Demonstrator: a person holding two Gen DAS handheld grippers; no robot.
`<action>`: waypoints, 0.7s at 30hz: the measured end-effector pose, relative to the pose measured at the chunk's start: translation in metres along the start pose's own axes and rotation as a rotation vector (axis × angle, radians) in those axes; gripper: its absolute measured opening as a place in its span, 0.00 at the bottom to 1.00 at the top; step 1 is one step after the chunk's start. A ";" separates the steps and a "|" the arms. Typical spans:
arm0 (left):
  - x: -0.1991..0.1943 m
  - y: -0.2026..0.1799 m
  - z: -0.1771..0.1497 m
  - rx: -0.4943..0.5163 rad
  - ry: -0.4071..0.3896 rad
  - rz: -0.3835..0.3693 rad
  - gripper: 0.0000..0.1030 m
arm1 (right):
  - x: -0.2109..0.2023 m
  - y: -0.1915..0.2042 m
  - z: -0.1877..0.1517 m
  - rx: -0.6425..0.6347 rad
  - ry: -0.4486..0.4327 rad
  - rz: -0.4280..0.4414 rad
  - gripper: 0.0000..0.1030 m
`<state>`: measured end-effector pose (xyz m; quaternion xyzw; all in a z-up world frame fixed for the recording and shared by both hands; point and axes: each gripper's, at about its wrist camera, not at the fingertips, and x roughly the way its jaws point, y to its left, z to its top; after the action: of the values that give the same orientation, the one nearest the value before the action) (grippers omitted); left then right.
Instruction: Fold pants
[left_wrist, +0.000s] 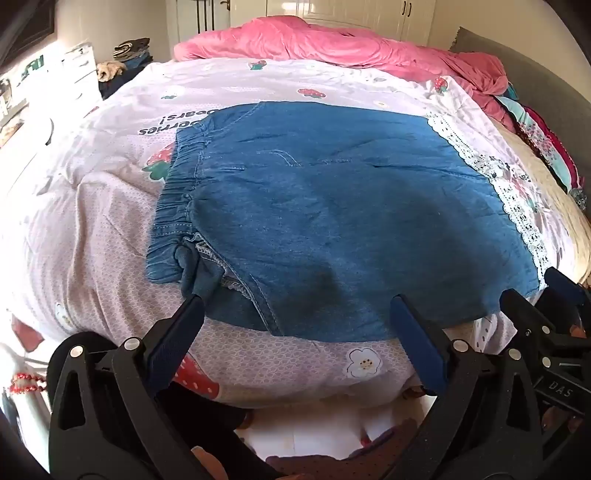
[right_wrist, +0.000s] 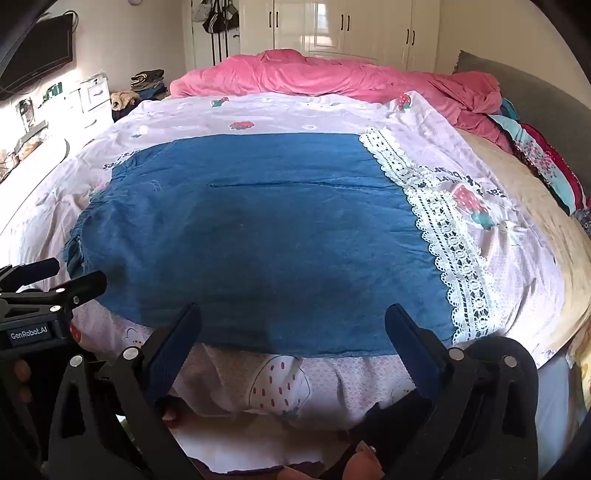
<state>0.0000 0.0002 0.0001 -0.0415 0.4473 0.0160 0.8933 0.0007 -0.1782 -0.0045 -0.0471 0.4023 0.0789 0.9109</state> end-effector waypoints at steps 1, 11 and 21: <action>0.000 0.000 0.000 0.001 -0.001 -0.001 0.91 | 0.000 0.001 0.000 -0.002 0.000 0.000 0.96; -0.002 -0.003 0.001 0.018 0.003 0.006 0.91 | 0.001 -0.003 -0.003 0.003 -0.006 0.008 0.96; 0.000 -0.002 0.001 0.012 0.000 0.008 0.91 | -0.001 -0.001 -0.001 0.007 -0.013 0.008 0.96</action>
<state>0.0010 -0.0020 0.0009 -0.0345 0.4474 0.0167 0.8935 -0.0003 -0.1797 -0.0039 -0.0421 0.3969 0.0813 0.9133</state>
